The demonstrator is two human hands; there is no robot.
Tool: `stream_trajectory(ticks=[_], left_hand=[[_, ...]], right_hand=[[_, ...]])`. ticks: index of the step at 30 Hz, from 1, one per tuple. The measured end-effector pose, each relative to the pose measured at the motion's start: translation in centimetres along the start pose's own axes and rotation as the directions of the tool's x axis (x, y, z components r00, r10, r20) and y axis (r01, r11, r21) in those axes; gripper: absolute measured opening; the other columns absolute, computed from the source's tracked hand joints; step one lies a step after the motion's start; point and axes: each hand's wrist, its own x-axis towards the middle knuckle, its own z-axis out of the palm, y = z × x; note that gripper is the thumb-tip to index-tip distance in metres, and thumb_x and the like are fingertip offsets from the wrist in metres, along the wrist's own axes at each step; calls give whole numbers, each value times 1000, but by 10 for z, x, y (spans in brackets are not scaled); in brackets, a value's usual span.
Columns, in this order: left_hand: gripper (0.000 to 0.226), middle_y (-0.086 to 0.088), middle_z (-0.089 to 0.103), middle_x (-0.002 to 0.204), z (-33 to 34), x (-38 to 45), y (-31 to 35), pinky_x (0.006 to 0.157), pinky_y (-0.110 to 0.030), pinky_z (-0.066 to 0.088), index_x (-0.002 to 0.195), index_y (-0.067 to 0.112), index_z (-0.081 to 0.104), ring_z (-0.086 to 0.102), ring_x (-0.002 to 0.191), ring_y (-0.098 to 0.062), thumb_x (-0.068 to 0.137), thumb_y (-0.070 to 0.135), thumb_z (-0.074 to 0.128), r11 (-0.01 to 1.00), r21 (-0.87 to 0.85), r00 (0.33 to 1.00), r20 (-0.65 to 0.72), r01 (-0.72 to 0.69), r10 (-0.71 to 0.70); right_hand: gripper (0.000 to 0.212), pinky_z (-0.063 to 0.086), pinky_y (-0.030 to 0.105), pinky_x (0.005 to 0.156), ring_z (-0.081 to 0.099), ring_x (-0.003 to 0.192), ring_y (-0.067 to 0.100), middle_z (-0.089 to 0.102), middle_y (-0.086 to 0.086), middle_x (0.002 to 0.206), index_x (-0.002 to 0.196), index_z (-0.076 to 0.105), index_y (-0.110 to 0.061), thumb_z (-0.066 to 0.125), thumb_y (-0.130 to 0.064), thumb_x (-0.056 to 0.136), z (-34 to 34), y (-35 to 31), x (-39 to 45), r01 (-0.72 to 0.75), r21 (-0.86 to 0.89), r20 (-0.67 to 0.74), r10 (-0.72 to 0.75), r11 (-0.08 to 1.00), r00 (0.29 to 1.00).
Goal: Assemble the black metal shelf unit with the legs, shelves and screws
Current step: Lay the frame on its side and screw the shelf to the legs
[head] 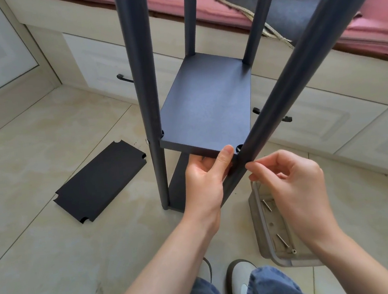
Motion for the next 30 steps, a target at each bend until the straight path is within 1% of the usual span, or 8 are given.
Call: stream_trajectory(ticks=[6, 14, 17, 19, 22, 25, 28, 30], left_hand=[[41, -5, 76, 101, 0, 0, 1, 102, -42, 54, 114, 15, 62, 72, 105, -29, 78, 32, 71, 1000, -7, 1000, 0, 3, -3], [37, -7, 76, 103, -2, 2, -2, 100, -38, 54, 117, 13, 61, 71, 107, -29, 84, 28, 70, 1000, -6, 1000, 8, 11, -11], [47, -9, 75, 111, -3, 3, -4, 106, -44, 50, 120, 13, 60, 70, 110, -28, 80, 34, 71, 1000, 20, 1000, 8, 13, -13], [42, -9, 75, 112, -3, 4, -6, 108, -46, 48, 120, 13, 59, 69, 111, -27, 85, 33, 71, 999, 33, 1000, 3, 12, -12], [32, -7, 75, 111, -2, 4, -8, 108, -45, 49, 121, 13, 58, 69, 111, -26, 93, 25, 68, 999, 41, 1000, -1, 13, -13], [30, -8, 74, 111, -2, 5, -8, 107, -46, 49, 120, 14, 58, 69, 111, -27, 94, 26, 67, 999, 43, 1000, -2, 15, -15], [30, -8, 74, 112, -2, 5, -6, 107, -47, 48, 120, 15, 58, 69, 111, -28, 93, 28, 67, 999, 40, 1000, -5, 15, -15], [33, -6, 74, 112, -2, 6, -5, 107, -45, 49, 120, 16, 58, 69, 111, -27, 92, 29, 67, 1000, 27, 1000, -3, 13, -13]], right_hand=[[10, 54, 24, 66, 69, 66, 9, 71, -11, 68, 75, 71, -21, 76, -21, 84, 0, 1, 0, 28, -23, 5, -28, 999, 1000], [11, 49, 13, 62, 67, 65, 7, 70, -9, 65, 75, 70, -18, 78, -19, 81, 0, 2, 2, 45, -33, 7, -45, 998, 999], [12, 48, 14, 65, 66, 68, 10, 68, -10, 66, 75, 70, -15, 80, -21, 79, -1, 2, 3, 138, -112, 4, -139, 984, 990], [14, 48, 11, 67, 64, 70, 10, 69, -8, 70, 76, 70, -12, 79, -23, 78, -1, 2, 4, 224, -194, 11, -226, 955, 974], [17, 46, 8, 67, 63, 65, 10, 69, -3, 70, 76, 71, -10, 78, -25, 77, -1, 4, 5, 263, -243, 11, -269, 934, 963], [15, 47, 11, 66, 64, 63, 10, 70, -2, 70, 76, 71, -9, 80, -21, 77, 0, 6, 6, 266, -237, 5, -272, 934, 962], [13, 51, 19, 65, 67, 64, 10, 70, -4, 69, 77, 72, -10, 79, -21, 79, 2, 5, 6, 258, -206, 16, -260, 944, 965], [11, 52, 24, 65, 67, 64, 9, 70, -8, 68, 78, 73, -12, 77, -21, 81, 3, 4, 5, 220, -170, 16, -221, 961, 975]])
